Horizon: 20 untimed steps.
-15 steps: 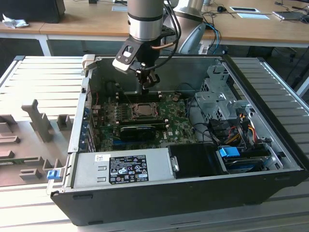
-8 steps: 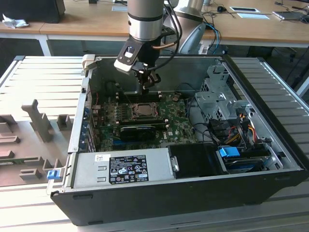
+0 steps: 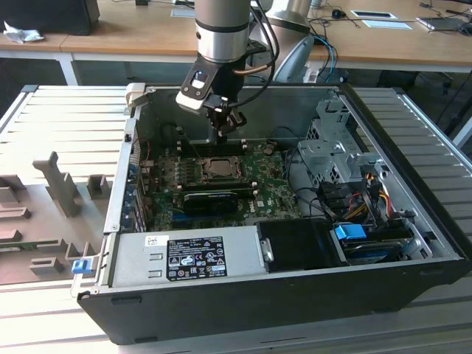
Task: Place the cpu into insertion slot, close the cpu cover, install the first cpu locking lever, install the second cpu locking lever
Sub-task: 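Install the first cpu locking lever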
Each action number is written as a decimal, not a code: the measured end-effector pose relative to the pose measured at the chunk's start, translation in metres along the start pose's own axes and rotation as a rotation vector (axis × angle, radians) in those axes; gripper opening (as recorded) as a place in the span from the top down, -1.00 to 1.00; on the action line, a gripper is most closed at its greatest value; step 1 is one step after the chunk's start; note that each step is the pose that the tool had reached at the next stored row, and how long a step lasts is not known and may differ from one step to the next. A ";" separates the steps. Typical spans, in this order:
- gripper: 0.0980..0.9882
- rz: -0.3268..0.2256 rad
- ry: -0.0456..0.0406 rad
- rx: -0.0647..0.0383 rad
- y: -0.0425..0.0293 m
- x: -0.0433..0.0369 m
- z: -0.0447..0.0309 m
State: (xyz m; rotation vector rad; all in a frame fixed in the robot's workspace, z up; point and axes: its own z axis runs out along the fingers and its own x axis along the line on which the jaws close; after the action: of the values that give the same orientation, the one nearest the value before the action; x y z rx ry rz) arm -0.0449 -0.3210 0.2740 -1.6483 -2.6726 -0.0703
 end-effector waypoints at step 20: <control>0.98 -0.076 0.0029 0.002 0.0000 0.0000 0.0000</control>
State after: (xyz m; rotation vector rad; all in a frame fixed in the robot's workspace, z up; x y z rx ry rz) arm -0.0449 -0.3210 0.2740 -1.5448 -2.7318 -0.0702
